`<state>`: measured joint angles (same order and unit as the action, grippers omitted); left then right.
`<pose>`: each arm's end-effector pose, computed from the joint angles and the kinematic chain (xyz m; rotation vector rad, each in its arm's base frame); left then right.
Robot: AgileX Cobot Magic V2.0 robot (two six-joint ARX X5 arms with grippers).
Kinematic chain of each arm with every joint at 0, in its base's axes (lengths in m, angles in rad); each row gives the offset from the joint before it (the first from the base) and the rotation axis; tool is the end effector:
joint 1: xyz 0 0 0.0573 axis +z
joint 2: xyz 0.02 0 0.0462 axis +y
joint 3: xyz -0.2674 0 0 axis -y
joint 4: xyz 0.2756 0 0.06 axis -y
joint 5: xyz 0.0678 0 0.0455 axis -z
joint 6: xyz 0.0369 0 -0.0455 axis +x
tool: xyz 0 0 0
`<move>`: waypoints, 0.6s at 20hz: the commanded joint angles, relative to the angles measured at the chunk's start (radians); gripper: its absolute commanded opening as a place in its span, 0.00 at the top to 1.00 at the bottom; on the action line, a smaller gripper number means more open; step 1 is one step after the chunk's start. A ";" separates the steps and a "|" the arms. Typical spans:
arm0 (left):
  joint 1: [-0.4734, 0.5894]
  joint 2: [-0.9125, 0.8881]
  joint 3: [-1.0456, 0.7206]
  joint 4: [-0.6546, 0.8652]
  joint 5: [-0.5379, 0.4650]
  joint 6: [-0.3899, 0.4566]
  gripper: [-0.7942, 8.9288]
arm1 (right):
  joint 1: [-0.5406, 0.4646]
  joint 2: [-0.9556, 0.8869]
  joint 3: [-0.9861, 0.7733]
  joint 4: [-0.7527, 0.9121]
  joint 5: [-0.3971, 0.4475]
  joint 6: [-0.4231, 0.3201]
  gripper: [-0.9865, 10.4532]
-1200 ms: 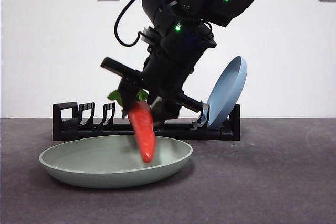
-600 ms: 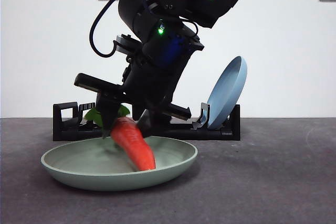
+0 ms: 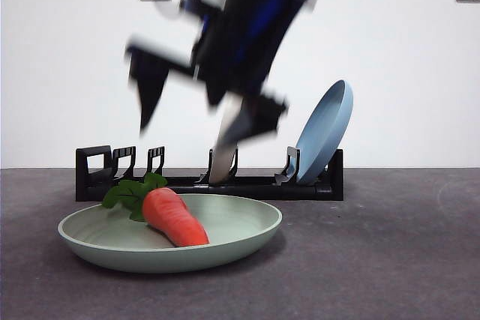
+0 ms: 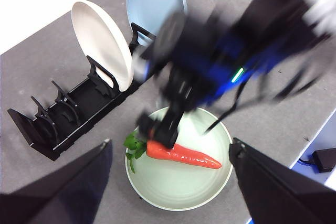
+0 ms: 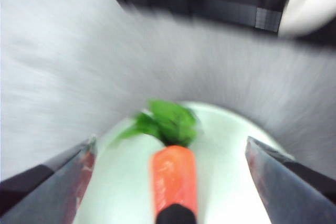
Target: Take the green plate from the plate rack,put the plate on the table,take the carrot from the table,put the carrot in the plate
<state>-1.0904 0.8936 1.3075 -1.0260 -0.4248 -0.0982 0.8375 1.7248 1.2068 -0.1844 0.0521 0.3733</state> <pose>0.0891 -0.1381 0.4194 0.3352 0.4823 -0.6194 0.2759 0.3034 0.2158 0.0324 0.7750 0.6158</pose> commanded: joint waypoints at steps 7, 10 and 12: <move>-0.003 -0.002 -0.003 -0.036 0.012 -0.006 0.53 | 0.003 -0.521 0.000 -0.662 -0.132 -0.129 0.50; -0.003 -0.002 -0.003 -0.070 0.016 -0.007 0.53 | 0.003 -0.656 0.000 -0.840 -0.132 -0.131 0.50; -0.003 -0.002 -0.003 -0.091 0.016 -0.007 0.53 | 0.003 -0.713 0.000 -0.905 -0.132 -0.130 0.50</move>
<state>-1.0904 0.8936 1.3071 -1.1126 -0.4084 -0.0986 0.8375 1.0218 1.2098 -1.0832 -0.0788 0.2520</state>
